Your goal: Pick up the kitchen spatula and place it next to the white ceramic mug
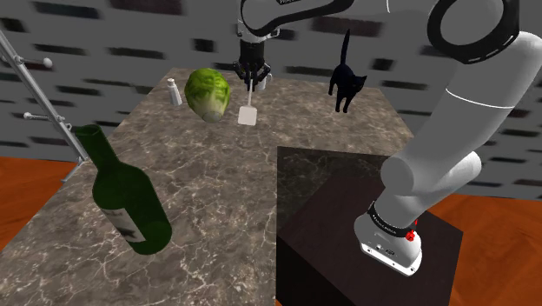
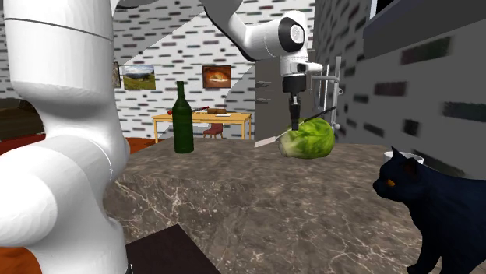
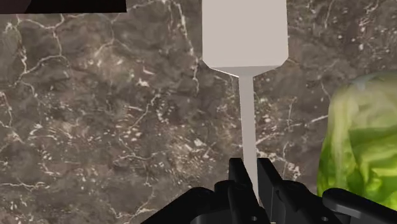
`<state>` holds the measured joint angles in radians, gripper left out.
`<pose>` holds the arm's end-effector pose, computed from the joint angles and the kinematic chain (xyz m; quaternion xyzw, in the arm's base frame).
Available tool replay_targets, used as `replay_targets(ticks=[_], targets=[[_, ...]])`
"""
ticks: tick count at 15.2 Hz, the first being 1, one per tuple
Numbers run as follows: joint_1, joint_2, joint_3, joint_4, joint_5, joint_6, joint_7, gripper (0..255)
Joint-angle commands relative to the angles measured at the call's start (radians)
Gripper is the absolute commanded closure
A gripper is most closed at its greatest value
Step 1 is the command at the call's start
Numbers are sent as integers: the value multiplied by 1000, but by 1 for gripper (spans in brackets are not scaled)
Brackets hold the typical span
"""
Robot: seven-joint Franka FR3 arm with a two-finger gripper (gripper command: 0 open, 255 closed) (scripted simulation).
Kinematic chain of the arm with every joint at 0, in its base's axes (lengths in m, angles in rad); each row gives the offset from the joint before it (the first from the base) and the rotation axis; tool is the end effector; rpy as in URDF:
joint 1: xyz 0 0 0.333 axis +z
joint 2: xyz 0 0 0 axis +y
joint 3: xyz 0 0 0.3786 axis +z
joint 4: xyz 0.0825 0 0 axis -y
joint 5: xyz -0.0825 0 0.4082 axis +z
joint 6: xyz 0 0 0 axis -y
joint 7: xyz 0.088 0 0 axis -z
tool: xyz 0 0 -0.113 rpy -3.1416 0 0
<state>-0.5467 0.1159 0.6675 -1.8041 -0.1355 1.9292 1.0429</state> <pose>0.6205 0.0481 0.5400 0.9040 -0.4263 0.0302 0.0137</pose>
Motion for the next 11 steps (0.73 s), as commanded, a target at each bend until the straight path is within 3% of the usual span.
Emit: replay_targets(ticks=[1,11], targets=[[-20,30,-20,30,-16,-3,-39,255],[-72,235,-101,288,-107,-74,-184,255]])
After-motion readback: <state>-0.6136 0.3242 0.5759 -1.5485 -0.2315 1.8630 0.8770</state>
